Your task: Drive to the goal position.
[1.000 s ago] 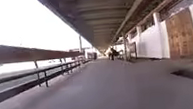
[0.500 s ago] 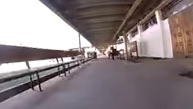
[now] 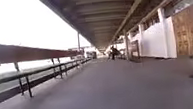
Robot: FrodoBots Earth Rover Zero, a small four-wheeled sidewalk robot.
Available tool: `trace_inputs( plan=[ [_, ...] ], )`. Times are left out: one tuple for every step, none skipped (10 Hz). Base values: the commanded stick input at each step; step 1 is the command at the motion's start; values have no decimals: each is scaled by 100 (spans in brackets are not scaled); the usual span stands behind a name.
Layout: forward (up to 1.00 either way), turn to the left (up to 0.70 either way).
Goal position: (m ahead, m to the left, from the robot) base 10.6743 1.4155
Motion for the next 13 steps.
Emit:
trace_inputs(
  plan=[
    [70, 0],
    [70, 0],
    [70, 0],
    [70, 0],
    [70, 0],
    [70, 0],
    [70, 0],
    [70, 0],
    [70, 0],
    [70, 0],
    [70, 0],
    [70, 0],
    [70, 0]
  ],
)
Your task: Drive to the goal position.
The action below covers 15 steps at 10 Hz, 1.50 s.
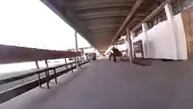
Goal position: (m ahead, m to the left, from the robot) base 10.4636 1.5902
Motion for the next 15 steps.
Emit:
trace_inputs(
  plan=[
    [70, 0],
    [70, 0],
    [70, 0],
    [70, 0],
    [70, 0],
    [70, 0],
    [70, 0],
    [70, 0],
    [70, 0],
    [70, 0],
    [70, 0],
    [70, 0],
    [70, 0],
    [70, 0],
    [70, 0]
  ],
)
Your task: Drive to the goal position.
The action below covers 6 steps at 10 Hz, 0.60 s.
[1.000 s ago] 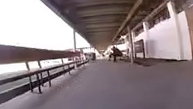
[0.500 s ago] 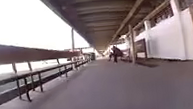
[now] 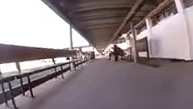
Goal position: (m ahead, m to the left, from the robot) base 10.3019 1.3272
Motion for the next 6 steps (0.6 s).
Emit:
trace_inputs(
  plan=[
    [70, 0],
    [70, 0],
    [70, 0],
    [70, 0],
    [70, 0],
    [70, 0]
  ],
)
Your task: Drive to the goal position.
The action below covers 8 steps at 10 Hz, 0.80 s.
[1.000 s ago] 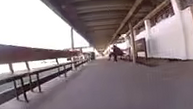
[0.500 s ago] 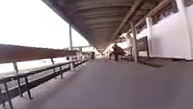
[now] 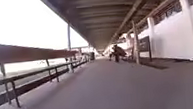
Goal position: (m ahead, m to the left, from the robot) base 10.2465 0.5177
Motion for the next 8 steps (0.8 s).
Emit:
trace_inputs(
  plan=[
    [70, 0],
    [70, 0],
    [70, 0],
    [70, 0],
    [70, 0],
    [70, 0],
    [70, 0],
    [70, 0]
  ],
)
